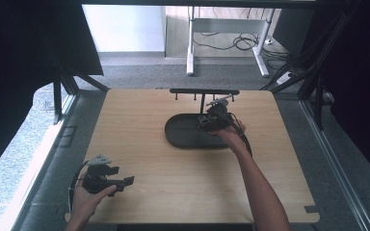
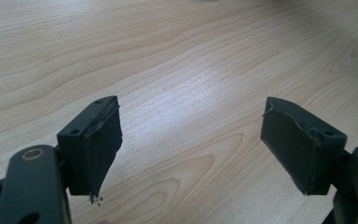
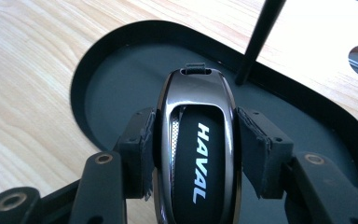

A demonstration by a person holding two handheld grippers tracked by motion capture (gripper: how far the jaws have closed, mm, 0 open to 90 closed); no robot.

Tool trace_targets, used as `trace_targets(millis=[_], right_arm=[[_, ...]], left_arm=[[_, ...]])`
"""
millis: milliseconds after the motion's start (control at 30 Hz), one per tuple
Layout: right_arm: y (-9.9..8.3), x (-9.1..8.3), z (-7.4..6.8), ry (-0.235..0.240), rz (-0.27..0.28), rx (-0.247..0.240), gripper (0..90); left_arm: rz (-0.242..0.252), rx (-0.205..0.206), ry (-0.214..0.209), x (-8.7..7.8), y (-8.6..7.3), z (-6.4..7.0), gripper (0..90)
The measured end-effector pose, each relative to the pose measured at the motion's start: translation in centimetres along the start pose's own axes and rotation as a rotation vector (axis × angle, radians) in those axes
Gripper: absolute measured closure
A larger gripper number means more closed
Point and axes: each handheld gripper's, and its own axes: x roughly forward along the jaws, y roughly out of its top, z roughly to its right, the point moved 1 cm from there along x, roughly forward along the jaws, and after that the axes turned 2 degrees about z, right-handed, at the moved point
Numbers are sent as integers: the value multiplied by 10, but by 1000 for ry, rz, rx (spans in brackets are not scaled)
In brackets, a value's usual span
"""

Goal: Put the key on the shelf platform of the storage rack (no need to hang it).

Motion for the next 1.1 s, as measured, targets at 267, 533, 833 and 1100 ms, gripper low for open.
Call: trace_targets(millis=[267, 533, 833, 1100], right_arm=[[-6, 14, 5, -35, -18, 12, 498], [-12, 28, 10, -52, -22, 29, 498], [-17, 40, 10, -47, -42, 34, 498], [-22, 46, 11, -58, -74, 21, 498]], left_arm=[[-1, 0, 4, 0, 0, 0, 207], [-1, -1, 3, 0, 0, 0, 207], [-1, 0, 2, 1, -1, -1, 207], [-6, 2, 0, 1, -1, 0, 206]])
